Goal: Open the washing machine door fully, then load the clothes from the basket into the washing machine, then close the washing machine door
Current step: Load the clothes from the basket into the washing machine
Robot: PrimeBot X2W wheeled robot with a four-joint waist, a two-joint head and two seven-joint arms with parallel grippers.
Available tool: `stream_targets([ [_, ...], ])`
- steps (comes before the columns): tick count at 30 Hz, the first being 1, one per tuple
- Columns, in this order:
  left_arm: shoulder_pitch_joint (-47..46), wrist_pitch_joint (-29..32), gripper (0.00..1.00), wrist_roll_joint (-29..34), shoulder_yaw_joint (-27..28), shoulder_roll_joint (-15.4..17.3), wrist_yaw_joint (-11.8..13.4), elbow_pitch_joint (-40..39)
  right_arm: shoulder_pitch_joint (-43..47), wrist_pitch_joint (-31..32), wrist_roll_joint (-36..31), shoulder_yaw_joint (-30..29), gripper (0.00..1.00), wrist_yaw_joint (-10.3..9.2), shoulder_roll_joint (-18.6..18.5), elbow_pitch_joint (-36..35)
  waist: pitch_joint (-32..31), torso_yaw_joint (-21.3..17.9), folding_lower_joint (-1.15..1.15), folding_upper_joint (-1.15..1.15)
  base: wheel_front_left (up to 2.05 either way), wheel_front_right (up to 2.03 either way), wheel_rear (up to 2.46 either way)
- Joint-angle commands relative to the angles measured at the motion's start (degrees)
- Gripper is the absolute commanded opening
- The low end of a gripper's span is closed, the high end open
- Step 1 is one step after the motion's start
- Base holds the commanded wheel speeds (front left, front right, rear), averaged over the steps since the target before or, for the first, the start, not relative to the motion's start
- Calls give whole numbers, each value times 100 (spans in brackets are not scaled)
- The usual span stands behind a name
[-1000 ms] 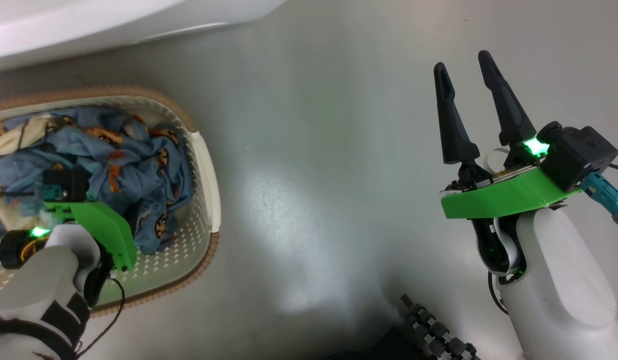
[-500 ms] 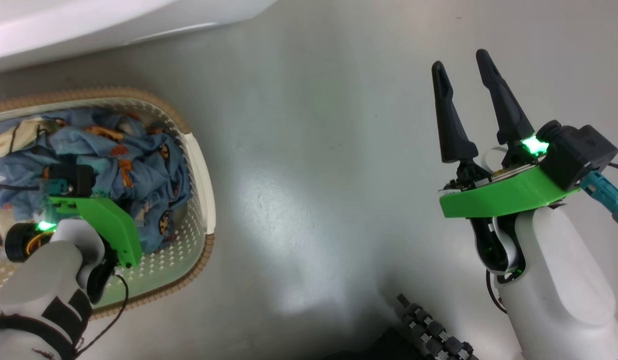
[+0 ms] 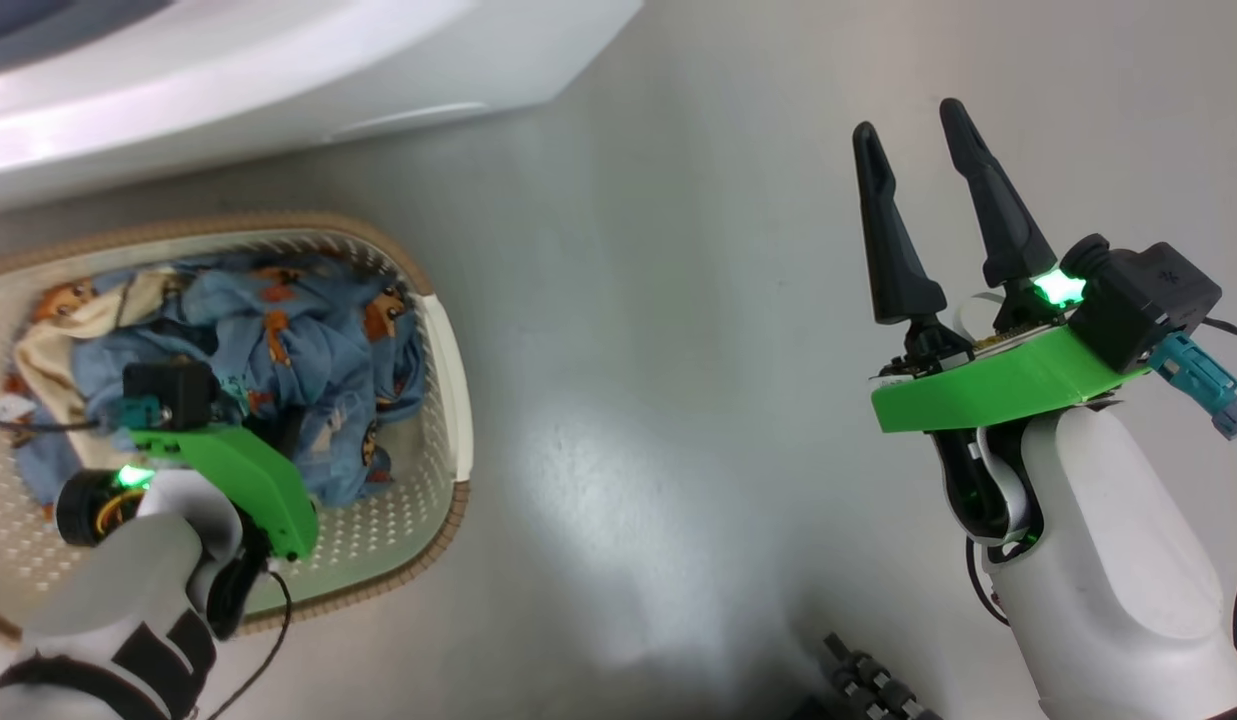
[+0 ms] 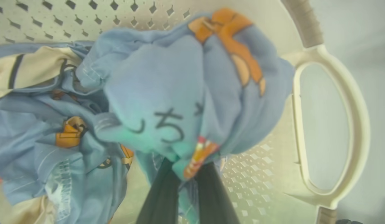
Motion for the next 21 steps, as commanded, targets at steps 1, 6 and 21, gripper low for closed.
stream_targets([
  [1, 215, -125, 0, -80, 64, 136, -12, -70, 85, -45, 94, 77, 100, 26, 15, -73, -242, 142, 0, 0, 0, 0, 0],
  [6, 415, -371, 0, -258, -80, 153, -12, -287, 158, -45, 88, 28, 100, 26, 15, 45, -623, 263, 0, 0, 0, 0, 0],
  [21, 930, -570, 0, -28, 554, 178, -12, -961, 497, -45, 32, -99, 100, 26, 15, 331, -1849, 566, 0, 0, 0, 0, 0],
])
